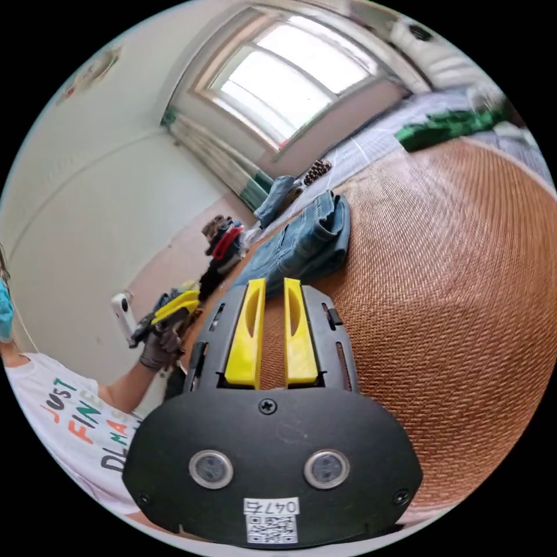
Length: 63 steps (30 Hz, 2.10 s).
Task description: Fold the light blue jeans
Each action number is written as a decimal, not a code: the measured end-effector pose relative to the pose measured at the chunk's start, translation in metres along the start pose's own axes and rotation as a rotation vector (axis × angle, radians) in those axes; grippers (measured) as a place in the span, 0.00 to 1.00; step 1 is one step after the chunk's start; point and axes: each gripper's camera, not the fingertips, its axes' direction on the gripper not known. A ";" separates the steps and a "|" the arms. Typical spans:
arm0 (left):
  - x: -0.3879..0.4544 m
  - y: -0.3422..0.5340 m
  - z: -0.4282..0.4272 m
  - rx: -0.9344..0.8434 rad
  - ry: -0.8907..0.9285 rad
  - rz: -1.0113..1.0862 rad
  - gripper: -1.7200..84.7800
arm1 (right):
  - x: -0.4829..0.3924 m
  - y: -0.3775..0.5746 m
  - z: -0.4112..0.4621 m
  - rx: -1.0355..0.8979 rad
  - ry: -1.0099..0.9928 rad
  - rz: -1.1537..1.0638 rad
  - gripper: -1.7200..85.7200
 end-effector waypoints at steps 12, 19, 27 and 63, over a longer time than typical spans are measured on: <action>0.074 -0.109 0.261 -0.067 0.155 0.317 0.17 | 0.028 0.021 -0.003 0.167 0.158 0.117 0.01; 0.066 -0.087 0.433 -0.265 0.067 0.274 0.14 | 0.045 0.021 0.011 0.164 0.095 0.165 0.01; -0.071 -0.026 0.498 -0.217 0.366 -0.082 0.06 | 0.043 0.017 0.026 0.141 0.097 0.164 0.01; -0.335 0.377 0.399 0.152 0.081 -0.652 0.04 | -0.015 -0.063 0.040 0.114 0.017 0.183 0.02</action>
